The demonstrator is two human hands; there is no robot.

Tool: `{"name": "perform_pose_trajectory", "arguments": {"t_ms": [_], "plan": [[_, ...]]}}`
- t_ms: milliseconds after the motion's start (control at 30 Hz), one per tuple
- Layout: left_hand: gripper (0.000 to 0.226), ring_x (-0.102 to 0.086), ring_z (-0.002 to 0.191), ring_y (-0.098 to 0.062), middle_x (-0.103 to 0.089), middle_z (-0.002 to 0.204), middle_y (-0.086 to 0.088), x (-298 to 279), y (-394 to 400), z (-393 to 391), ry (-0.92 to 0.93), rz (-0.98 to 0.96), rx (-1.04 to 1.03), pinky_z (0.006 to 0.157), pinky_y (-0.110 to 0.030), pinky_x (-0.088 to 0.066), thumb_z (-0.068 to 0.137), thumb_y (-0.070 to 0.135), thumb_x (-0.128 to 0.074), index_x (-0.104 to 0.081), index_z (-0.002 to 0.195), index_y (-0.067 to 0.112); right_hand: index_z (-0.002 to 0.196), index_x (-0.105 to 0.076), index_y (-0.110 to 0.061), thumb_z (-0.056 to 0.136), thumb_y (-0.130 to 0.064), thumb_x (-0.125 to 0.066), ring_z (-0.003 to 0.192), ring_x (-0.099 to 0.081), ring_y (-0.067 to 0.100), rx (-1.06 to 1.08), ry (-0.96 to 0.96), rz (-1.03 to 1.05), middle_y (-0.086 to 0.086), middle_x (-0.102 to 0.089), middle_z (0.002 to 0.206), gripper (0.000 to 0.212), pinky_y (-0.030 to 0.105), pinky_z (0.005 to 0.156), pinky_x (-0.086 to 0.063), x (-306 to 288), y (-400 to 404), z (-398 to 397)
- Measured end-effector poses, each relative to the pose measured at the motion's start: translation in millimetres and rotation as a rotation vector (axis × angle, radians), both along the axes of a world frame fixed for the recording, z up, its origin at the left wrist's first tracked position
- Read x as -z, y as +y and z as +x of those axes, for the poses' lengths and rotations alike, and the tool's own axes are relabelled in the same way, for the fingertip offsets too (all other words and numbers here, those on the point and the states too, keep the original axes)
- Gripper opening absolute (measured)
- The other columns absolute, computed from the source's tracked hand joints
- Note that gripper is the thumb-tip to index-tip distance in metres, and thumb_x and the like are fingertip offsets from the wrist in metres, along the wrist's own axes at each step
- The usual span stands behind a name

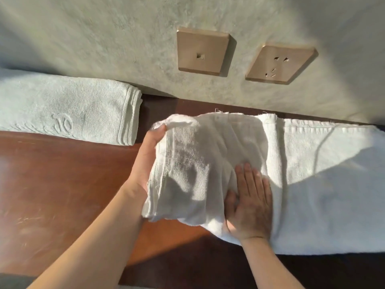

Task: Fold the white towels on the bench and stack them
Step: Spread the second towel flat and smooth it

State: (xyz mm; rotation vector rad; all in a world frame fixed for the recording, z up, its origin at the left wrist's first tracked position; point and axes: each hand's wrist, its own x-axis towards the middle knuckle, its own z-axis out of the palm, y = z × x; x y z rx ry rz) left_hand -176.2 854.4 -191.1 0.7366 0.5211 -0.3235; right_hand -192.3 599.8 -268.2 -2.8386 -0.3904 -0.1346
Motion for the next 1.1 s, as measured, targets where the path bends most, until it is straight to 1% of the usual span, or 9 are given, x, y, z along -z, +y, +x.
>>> {"name": "perform_pose_trajectory", "arguments": {"t_ms": [133, 233, 300, 433, 667, 800, 933, 1033, 1100], "plan": [[0.029, -0.068, 0.095, -0.024, -0.072, 0.102, -0.012, -35.6, 4.1, 27.3, -0.354, -0.314, 0.121, 0.088, -0.036, -0.054, 0.096, 0.011, -0.041, -0.066, 0.108, 0.004, 0.15, -0.046, -0.007, 0.097, -0.034, -0.033, 0.146, -0.04, 0.03, 0.013, 0.03, -0.006, 0.012, -0.043, 0.156, 0.061, 0.051, 0.12, -0.029, -1.0, 1.3, -2.0], [0.019, -0.061, 0.074, -0.009, -0.07, 0.086, 0.004, -44.7, 19.9, 45.7, -0.22, 0.343, -0.257, 0.07, -0.023, -0.052, 0.089, 0.004, -0.055, -0.054, 0.079, 0.02, 0.15, -0.045, -0.008, 0.097, -0.036, -0.034, 0.146, -0.039, 0.031, -0.023, 0.058, -0.054, 0.012, -0.042, 0.157, 0.062, 0.05, 0.121, -0.029, 1.7, -2.6, -1.5], [0.021, -0.067, 0.085, -0.008, -0.071, 0.091, 0.005, -40.3, 25.1, 49.0, -0.113, 0.915, -0.404, 0.079, -0.026, -0.055, 0.084, 0.004, -0.056, -0.049, 0.074, 0.021, 0.151, -0.044, -0.008, 0.098, -0.037, -0.034, 0.146, -0.039, 0.03, -0.033, 0.048, -0.067, 0.012, -0.04, 0.158, 0.061, 0.049, 0.121, -0.029, 3.7, -4.6, -1.3], [0.018, -0.06, 0.103, -0.014, -0.063, 0.111, 0.007, -13.0, 14.0, 22.1, 0.123, 1.435, -0.046, 0.094, -0.039, -0.05, 0.095, 0.036, -0.062, -0.06, 0.108, 0.024, 0.153, -0.04, -0.011, 0.099, -0.037, -0.034, 0.149, -0.035, 0.027, -0.034, 0.037, -0.047, 0.009, -0.037, 0.16, 0.061, 0.051, 0.12, -0.03, 4.8, -5.3, -1.4], [0.089, -0.055, 0.118, -0.024, -0.057, 0.129, -0.005, 19.0, -0.2, -49.4, 0.357, 1.355, 0.195, 0.099, -0.042, -0.047, 0.075, 0.08, -0.056, -0.047, 0.135, 0.014, 0.157, -0.034, -0.013, 0.099, -0.036, -0.036, 0.153, -0.024, 0.022, -0.024, -0.003, -0.012, 0.005, -0.031, 0.164, 0.062, 0.052, 0.123, -0.024, 9.4, -5.7, -2.1], [0.084, -0.068, 0.088, -0.022, -0.072, 0.093, -0.001, 11.9, 6.5, -53.4, 0.405, 1.204, 0.326, 0.081, -0.046, -0.057, 0.058, 0.092, -0.066, -0.066, 0.098, 0.018, 0.155, -0.037, -0.012, 0.099, -0.035, -0.038, 0.152, -0.027, 0.024, -0.026, -0.017, -0.003, 0.006, -0.034, 0.162, 0.061, 0.053, 0.121, -0.026, 10.0, -6.4, -3.5], [0.06, -0.064, 0.068, -0.011, -0.069, 0.072, 0.006, 8.3, 7.0, -75.2, 0.494, 1.363, 0.283, 0.063, -0.036, -0.054, 0.057, 0.082, -0.061, -0.063, 0.08, 0.026, 0.154, -0.039, -0.012, 0.101, -0.036, -0.031, 0.153, -0.026, 0.024, -0.039, -0.022, 0.032, 0.007, -0.035, 0.162, 0.059, 0.054, 0.121, -0.026, 9.4, -6.8, -3.8], [0.052, -0.061, 0.091, -0.024, -0.065, 0.101, 0.001, 19.3, 3.1, -84.8, 0.624, 1.399, 0.376, 0.082, -0.041, -0.052, 0.07, 0.071, -0.066, -0.054, 0.094, 0.027, 0.155, -0.038, -0.013, 0.101, -0.036, -0.03, 0.153, -0.025, 0.023, -0.061, -0.029, 0.036, 0.006, -0.034, 0.162, 0.059, 0.054, 0.122, -0.025, 9.6, -6.0, -3.7], [0.068, -0.054, 0.111, -0.029, -0.057, 0.124, -0.003, 24.2, 1.3, -80.7, 0.472, 1.601, 0.317, 0.092, -0.042, -0.046, 0.072, 0.062, -0.073, -0.049, 0.122, 0.023, 0.154, -0.04, -0.013, 0.101, -0.035, -0.032, 0.153, -0.026, 0.023, -0.055, -0.04, 0.044, 0.006, -0.036, 0.161, 0.058, 0.054, 0.122, -0.026, 9.7, -5.6, -2.8]]}}
